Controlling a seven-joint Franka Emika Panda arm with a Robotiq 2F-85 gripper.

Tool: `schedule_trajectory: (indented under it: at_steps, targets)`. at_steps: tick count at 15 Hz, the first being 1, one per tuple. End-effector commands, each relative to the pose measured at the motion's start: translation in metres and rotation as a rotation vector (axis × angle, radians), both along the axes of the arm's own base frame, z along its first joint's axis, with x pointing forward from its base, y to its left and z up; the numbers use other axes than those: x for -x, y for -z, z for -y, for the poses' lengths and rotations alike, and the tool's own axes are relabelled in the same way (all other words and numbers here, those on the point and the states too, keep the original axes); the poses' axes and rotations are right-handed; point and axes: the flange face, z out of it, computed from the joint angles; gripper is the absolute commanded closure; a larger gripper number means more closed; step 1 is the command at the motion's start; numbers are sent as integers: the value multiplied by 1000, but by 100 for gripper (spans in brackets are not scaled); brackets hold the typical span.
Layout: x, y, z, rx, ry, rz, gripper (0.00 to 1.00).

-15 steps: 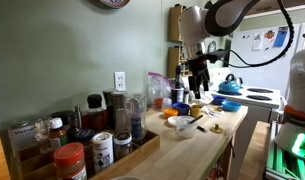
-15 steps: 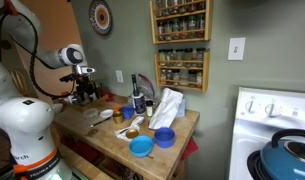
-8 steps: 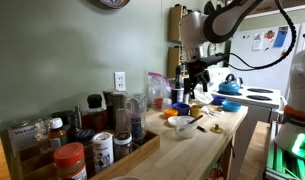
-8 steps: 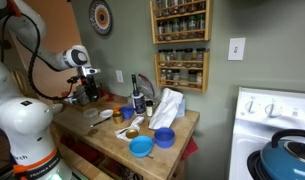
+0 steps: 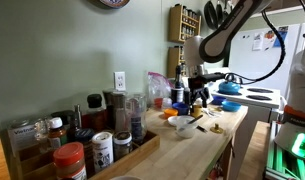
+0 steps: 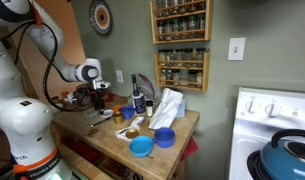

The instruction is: Pick up the black pen and put it in the clear lunch box

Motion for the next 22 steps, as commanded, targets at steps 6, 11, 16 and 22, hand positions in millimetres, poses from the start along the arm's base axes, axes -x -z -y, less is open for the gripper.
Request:
schedule_trajectory:
  at_steps: [6,11,16,22]
  targets:
    - [0,22,7,-14,-4,-50,0]
    - [-2,47,5,-35,12,-8,23]
    - [-5,65,2,-35,-7,3,22]
    - [-1,77,-6,-39,-16,-24,51]
